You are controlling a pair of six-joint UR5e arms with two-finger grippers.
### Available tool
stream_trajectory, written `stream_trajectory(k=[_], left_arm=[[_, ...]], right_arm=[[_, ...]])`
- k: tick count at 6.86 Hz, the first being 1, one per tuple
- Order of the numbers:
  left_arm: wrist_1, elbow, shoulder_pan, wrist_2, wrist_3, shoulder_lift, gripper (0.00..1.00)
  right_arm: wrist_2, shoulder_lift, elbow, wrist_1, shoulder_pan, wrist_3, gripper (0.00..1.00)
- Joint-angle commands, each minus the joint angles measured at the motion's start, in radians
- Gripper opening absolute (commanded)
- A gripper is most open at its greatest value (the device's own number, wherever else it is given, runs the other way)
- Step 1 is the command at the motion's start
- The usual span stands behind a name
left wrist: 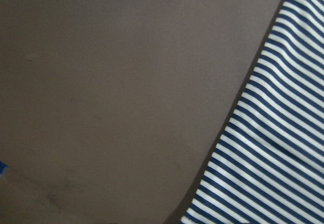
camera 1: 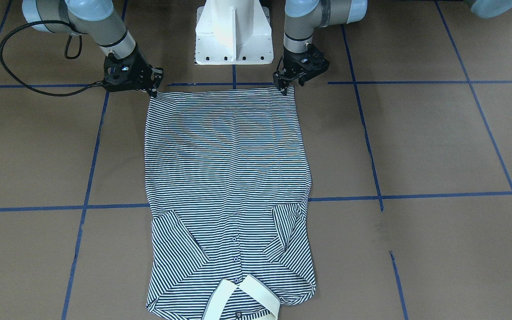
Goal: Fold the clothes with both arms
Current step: 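Grasp the hem corners nearest the robot with both grippers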
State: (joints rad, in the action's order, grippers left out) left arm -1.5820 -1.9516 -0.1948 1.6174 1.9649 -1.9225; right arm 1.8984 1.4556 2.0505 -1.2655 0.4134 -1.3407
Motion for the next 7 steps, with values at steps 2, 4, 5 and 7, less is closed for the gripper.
stream_trajectory(k=[2,4,5,7], left_arm=[[0.001,-0.001,-0.008,-0.014,0.005,-0.007,0.0],[0.001,-0.003,-0.008,-0.013,-0.007,-0.016,0.0],[0.001,-0.012,-0.009,-0.011,-0.011,-0.013,0.0],[0.004,-0.05,-0.008,-0.011,-0.033,-0.003,0.0]], right_arm=[[0.027,0.0,0.014,0.0,0.021,0.0,0.0],[0.025,0.0,0.013,0.0,0.021,0.0,0.0],[0.027,0.002,0.014,0.0,0.021,0.0,0.0],[0.037,0.02,0.049,0.0,0.025,-0.002,0.0]])
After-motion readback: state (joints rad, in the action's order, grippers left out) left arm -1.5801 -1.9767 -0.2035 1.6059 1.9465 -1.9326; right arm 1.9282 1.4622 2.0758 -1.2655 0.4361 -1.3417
